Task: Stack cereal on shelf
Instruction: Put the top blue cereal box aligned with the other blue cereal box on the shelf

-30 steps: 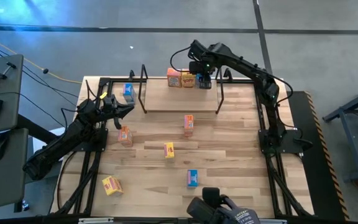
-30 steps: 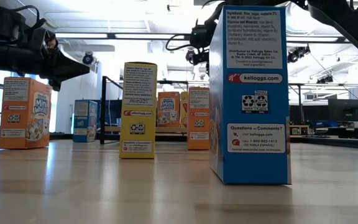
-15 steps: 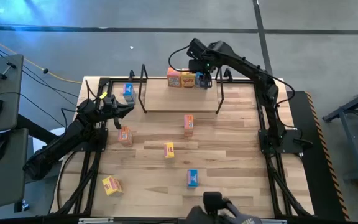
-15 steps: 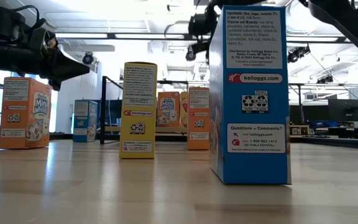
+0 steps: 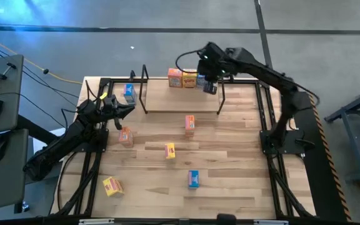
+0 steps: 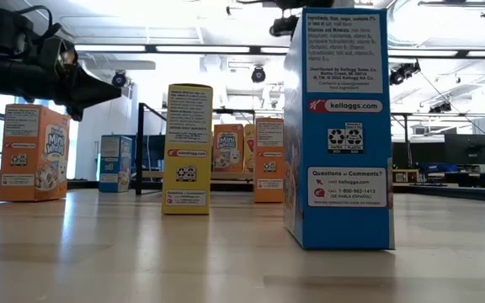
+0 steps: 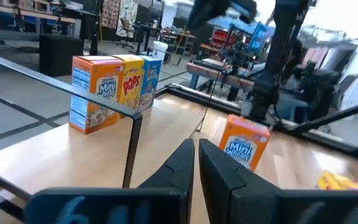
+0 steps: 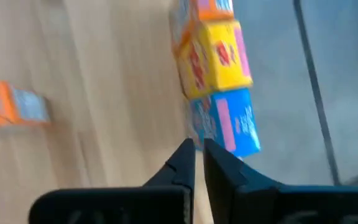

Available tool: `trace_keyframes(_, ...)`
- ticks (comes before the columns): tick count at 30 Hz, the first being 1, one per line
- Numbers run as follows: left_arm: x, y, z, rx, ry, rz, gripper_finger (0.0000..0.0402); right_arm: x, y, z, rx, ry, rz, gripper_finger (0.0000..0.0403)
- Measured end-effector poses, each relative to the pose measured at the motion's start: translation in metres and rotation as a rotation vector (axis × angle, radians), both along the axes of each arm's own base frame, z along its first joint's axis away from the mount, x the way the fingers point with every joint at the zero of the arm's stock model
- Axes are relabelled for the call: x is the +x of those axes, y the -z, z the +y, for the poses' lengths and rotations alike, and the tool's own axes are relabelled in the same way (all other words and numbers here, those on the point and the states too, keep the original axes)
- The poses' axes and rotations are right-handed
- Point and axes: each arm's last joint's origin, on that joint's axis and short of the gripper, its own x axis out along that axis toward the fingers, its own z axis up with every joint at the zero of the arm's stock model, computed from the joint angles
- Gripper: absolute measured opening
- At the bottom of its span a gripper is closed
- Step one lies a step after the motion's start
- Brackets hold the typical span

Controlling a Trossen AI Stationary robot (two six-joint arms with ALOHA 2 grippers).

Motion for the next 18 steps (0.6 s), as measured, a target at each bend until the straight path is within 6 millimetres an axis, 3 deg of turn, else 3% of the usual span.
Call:
trace_keyframes(5,0.002,-0.006,-0.003,-0.048,0.042,-0.053,0.0016,-0.025,0.013,0.038,-0.089,-0.047,-0.283,0.0007)
trace_keyframes(9,0.0,-0.024,-0.001,-0.088,-0.073,-0.069,0.0015,-0.05,0.027,0.071,-0.136,-0.059,-0.47,0.0004)
trace_keyframes(14,-0.004,-0.059,0.002,-0.204,-0.248,0.082,0.0005,-0.074,0.051,0.105,-0.172,-0.095,-0.573,0.0001)
trace_keyframes(18,-0.002,-0.09,0.009,-0.323,-0.377,0.272,0.0016,-0.087,0.066,0.117,-0.212,-0.084,-0.583,0.0)
